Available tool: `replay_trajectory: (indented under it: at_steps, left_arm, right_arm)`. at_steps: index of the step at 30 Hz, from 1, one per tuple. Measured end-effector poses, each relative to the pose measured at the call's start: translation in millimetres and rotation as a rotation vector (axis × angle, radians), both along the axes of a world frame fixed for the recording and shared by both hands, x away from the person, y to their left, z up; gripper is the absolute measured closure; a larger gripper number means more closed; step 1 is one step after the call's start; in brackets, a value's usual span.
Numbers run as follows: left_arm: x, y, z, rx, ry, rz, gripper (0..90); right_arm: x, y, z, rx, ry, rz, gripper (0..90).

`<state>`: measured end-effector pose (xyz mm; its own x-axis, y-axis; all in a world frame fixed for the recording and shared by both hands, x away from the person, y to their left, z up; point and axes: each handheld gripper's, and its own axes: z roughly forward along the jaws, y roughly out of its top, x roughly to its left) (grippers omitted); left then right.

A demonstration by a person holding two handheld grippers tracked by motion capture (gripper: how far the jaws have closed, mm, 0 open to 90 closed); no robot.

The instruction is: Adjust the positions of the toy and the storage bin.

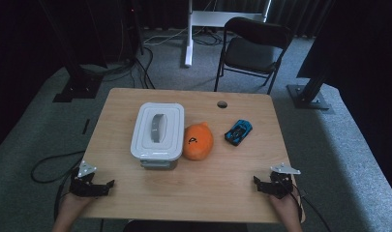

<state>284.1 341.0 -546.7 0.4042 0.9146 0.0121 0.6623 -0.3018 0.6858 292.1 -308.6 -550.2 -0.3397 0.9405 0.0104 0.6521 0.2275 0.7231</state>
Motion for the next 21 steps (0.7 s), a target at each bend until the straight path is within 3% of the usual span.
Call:
replay_trajectory:
  at_steps: [9,21]
  left_arm:
    - [4.9,-9.2,0.1,0.002,0.001,0.036,0.2]
    - [5.3,-10.0,0.0,0.002,0.0,0.037,0.3]
  right_arm:
    - [-0.4,-0.9,0.0,0.0,0.001,0.009,12.3]
    - [-1.4,-1.0,-0.1,0.0,-0.001,0.011,12.2]
